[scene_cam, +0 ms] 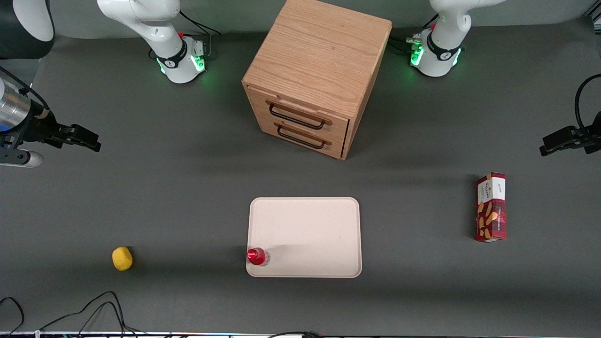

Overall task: Open upper drawer
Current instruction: 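Move the right gripper toward the upper drawer's black handle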

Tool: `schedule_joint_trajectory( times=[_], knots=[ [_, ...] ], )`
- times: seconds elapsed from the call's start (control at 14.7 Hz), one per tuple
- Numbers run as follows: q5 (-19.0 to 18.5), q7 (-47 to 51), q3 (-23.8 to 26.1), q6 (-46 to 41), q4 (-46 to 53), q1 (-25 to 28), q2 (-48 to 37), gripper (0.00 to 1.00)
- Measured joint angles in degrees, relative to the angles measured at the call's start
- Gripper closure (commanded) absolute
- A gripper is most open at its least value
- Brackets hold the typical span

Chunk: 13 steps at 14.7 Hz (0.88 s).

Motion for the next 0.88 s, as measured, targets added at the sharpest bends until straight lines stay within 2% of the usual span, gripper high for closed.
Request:
schedule_joint_trajectory(
  times=[0.34,0.61,0.75,0.88],
  knots=[
    [0.4,0.1,0.0,0.6,-0.6,0.0,0.0,0.00],
    [6.0,0.0,0.2,2.0,-0.6,0.3,0.0,0.00],
    [7.1,-0.7,0.6,2.6,-0.5,2.4,0.0,0.00],
    [7.2,-0.8,0.8,2.8,0.0,7.0,0.2,0.00]
  ],
)
